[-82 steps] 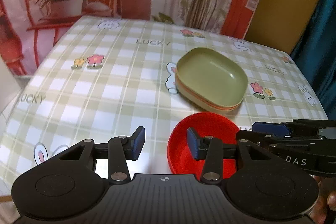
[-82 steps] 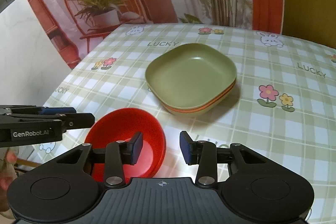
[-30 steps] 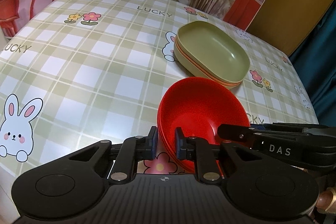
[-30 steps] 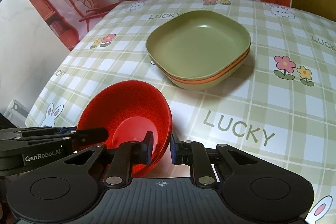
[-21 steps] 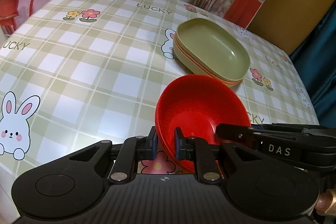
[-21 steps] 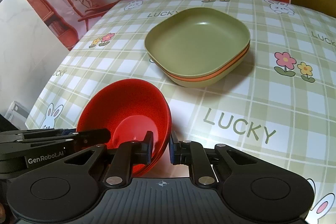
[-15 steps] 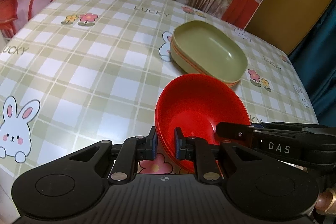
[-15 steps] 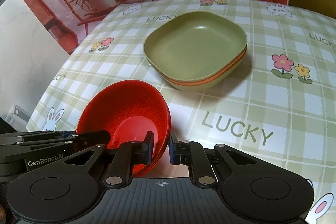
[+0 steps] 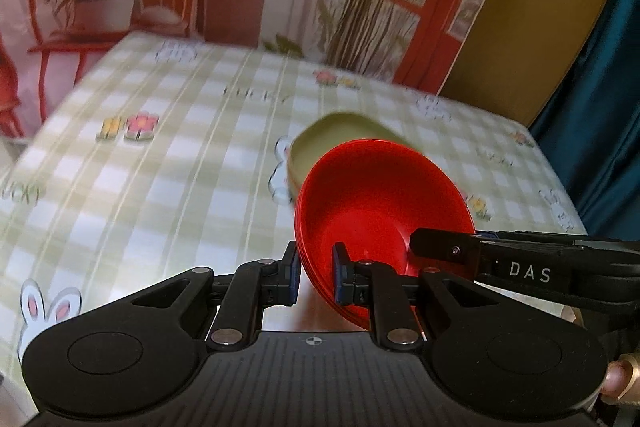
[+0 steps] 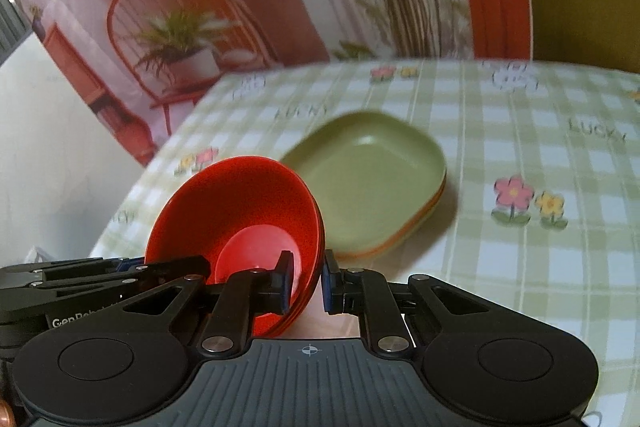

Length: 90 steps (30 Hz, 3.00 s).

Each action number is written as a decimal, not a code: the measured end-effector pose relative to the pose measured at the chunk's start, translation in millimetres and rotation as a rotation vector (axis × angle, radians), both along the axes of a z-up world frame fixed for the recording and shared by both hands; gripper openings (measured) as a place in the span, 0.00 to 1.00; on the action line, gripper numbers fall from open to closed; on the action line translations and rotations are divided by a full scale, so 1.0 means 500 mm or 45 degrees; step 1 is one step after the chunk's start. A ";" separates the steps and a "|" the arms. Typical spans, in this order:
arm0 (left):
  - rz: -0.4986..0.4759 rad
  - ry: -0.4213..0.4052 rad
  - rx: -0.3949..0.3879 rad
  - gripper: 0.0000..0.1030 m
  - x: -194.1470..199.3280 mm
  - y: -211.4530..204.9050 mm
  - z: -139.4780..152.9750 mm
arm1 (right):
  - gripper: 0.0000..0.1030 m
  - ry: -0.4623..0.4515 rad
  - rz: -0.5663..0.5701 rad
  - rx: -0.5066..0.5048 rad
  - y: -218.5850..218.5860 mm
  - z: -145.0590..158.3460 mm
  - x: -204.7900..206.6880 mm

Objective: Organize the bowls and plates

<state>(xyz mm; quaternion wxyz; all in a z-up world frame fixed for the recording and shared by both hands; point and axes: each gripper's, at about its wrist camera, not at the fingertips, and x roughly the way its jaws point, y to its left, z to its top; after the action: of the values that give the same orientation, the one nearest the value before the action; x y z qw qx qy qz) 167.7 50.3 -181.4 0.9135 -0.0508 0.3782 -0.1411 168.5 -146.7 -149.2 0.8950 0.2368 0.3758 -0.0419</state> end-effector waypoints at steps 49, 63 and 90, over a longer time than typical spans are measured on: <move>-0.110 0.053 0.002 0.17 0.225 -0.066 -0.044 | 0.13 0.085 -0.162 0.032 -0.134 -0.071 0.143; -0.105 0.083 0.048 0.17 0.260 -0.083 -0.077 | 0.13 0.110 -0.163 0.039 -0.153 -0.103 0.170; -0.080 -0.027 0.192 0.39 0.228 -0.096 -0.044 | 0.21 0.073 -0.182 -0.077 -0.149 -0.068 0.139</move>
<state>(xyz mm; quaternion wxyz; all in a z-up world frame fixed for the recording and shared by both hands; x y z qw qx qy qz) 281.7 2.1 -203.2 0.9138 0.0315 0.3795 -0.1411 237.8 -221.4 -183.4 0.8854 0.2347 0.3817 -0.1237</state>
